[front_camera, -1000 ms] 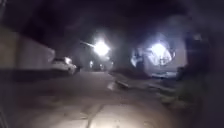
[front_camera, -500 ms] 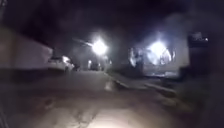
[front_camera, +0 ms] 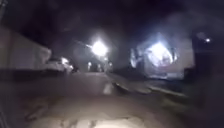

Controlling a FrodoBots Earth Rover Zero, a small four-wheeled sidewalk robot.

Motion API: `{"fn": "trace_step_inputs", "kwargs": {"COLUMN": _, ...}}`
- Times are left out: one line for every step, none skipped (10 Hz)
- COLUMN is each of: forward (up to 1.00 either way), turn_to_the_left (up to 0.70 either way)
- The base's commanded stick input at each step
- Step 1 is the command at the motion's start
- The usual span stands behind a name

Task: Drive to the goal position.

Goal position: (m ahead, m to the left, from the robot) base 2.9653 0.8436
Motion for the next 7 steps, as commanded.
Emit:
{"fn": "trace_step_inputs", "kwargs": {"forward": 0.5, "turn_to_the_left": 0.0}}
{"fn": "trace_step_inputs", "kwargs": {"forward": 0.5, "turn_to_the_left": 0.0}}
{"fn": "trace_step_inputs", "kwargs": {"forward": 0.5, "turn_to_the_left": 0.0}}
{"fn": "trace_step_inputs", "kwargs": {"forward": 0.5, "turn_to_the_left": 0.0}}
{"fn": "trace_step_inputs", "kwargs": {"forward": 0.5, "turn_to_the_left": 0.0}}
{"fn": "trace_step_inputs", "kwargs": {"forward": 0.5, "turn_to_the_left": 0.0}}
{"fn": "trace_step_inputs", "kwargs": {"forward": 0.5, "turn_to_the_left": 0.0}}
